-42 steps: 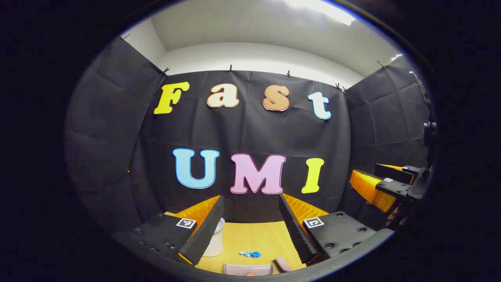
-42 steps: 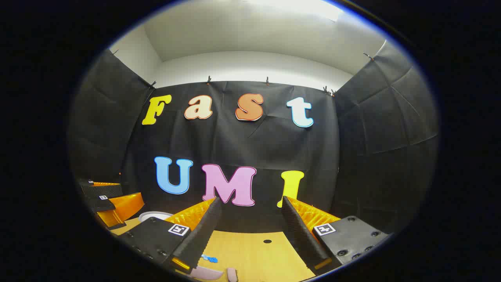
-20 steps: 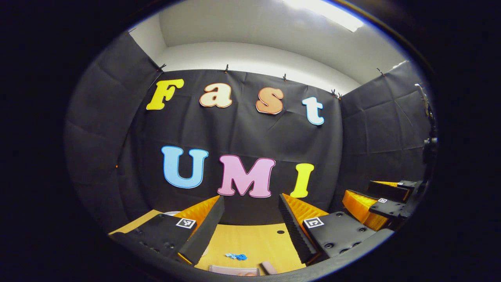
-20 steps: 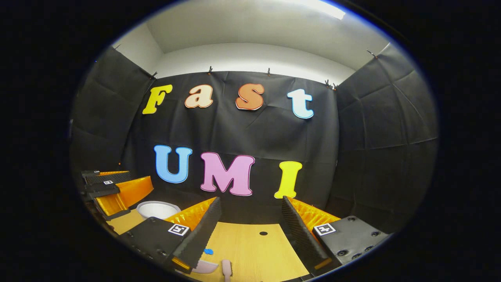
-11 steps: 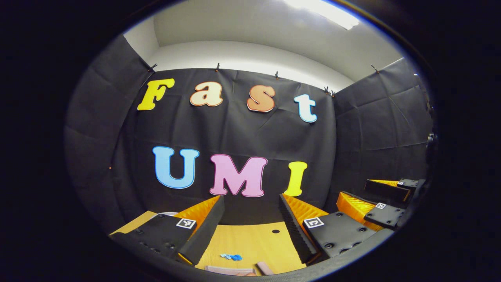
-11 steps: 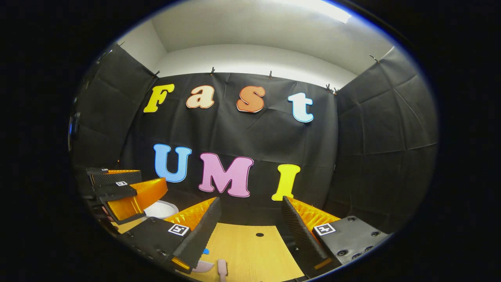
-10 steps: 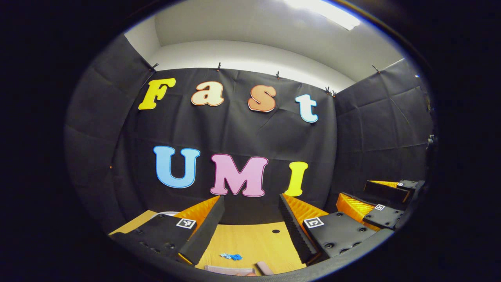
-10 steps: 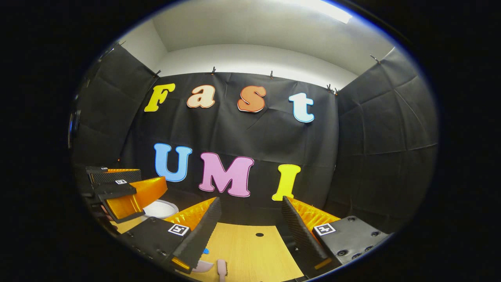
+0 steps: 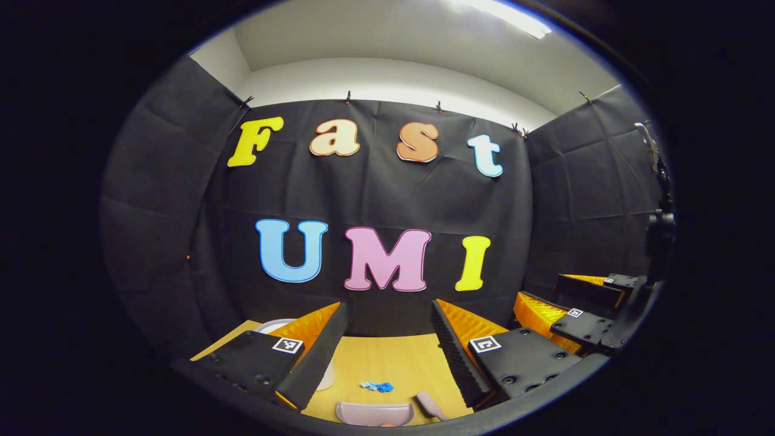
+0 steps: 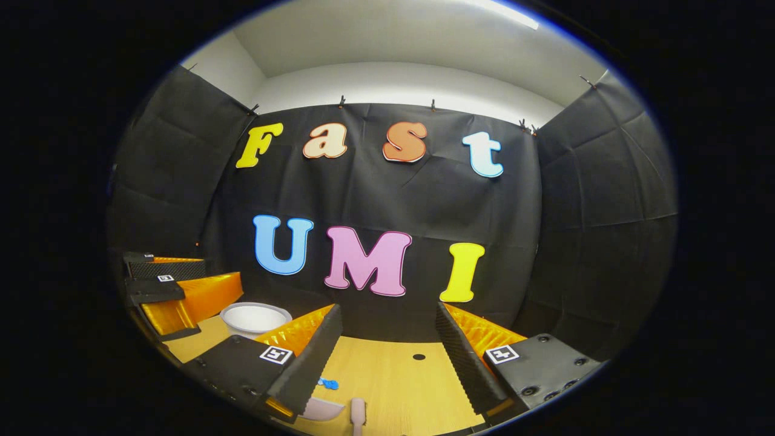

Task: Pick up the small broom and dustpan from the desktop, sweep the trash into the dustpan with the broom, and then empty the trash into the garbage bin.

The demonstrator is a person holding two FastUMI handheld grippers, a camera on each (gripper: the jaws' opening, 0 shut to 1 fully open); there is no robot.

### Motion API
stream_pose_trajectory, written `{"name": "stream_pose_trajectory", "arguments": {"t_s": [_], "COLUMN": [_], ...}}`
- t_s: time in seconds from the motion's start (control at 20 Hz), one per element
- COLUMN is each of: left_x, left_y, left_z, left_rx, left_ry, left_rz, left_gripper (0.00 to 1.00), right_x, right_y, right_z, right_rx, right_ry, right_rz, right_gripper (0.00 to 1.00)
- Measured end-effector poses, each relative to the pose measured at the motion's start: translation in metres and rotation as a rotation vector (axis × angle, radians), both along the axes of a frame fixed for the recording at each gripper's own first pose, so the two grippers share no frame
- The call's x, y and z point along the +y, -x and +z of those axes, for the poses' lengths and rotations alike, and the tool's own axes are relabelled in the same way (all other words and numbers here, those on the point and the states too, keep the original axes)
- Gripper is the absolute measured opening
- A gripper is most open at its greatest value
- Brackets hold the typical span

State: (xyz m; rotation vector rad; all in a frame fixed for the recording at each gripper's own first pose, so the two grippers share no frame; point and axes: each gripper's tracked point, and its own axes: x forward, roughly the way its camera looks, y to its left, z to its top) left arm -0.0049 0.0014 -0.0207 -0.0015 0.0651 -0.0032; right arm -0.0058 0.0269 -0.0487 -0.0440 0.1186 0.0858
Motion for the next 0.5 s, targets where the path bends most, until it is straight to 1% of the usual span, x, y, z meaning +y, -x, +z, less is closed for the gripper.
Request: {"name": "stream_pose_trajectory", "arguments": {"t_s": [0.15, 0.3, 0.4, 0.45, 0.5], "left_x": [0.011, 0.008, 0.011, 0.013, 0.017], "left_y": [-0.001, -0.006, -0.008, -0.007, -0.007], "left_z": [-0.014, -0.048, -0.069, -0.081, -0.092], "left_rx": [0.037, 0.155, 0.221, 0.265, 0.299], "left_ry": [0.005, 0.036, 0.07, 0.083, 0.093], "left_rz": [0.024, -0.005, -0.013, -0.012, -0.007], "left_gripper": [0.82, 0.82, 0.82, 0.82, 0.83], "right_x": [0.011, 0.028, 0.037, 0.042, 0.047], "right_y": [-0.006, -0.009, -0.009, -0.01, -0.013], "right_z": [-0.014, -0.039, -0.054, -0.059, -0.064], "right_rx": [0.038, 0.115, 0.158, 0.169, 0.177], "right_ry": [-0.012, -0.03, -0.041, -0.046, -0.042], "right_rz": [0.008, 0.022, 0.03, 0.038, 0.046], "right_gripper": [0.98, 0.98, 0.99, 0.98, 0.99]}}
